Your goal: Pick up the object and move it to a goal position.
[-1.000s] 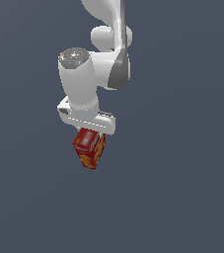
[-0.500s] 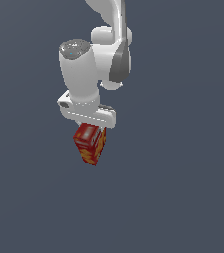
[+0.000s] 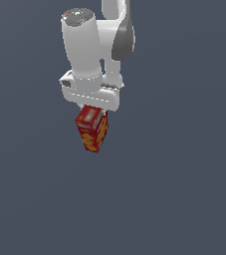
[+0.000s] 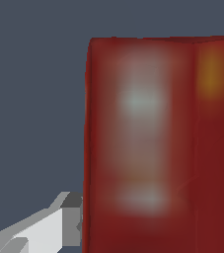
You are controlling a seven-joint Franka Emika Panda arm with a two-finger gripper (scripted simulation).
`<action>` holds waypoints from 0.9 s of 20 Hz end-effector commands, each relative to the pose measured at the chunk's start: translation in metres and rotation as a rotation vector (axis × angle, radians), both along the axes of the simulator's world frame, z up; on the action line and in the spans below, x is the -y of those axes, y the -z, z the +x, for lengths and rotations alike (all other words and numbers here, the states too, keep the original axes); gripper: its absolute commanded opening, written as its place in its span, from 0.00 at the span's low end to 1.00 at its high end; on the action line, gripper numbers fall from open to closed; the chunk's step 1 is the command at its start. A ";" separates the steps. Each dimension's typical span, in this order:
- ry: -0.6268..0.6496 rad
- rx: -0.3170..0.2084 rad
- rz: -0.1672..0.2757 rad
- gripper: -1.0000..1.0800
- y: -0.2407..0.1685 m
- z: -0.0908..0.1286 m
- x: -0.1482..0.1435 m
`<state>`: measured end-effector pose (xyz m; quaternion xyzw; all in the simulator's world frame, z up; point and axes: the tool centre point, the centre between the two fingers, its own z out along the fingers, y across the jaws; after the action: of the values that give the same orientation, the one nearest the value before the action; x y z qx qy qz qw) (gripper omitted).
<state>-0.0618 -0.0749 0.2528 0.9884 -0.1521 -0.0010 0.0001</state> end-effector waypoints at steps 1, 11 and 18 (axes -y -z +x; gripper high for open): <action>0.000 0.002 0.000 0.00 -0.016 -0.016 -0.002; 0.000 0.002 0.000 0.00 -0.070 -0.067 -0.010; 0.000 0.002 0.000 0.00 -0.089 -0.084 -0.012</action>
<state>-0.1430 -0.0632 0.3385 0.9884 -0.1521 -0.0002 0.0001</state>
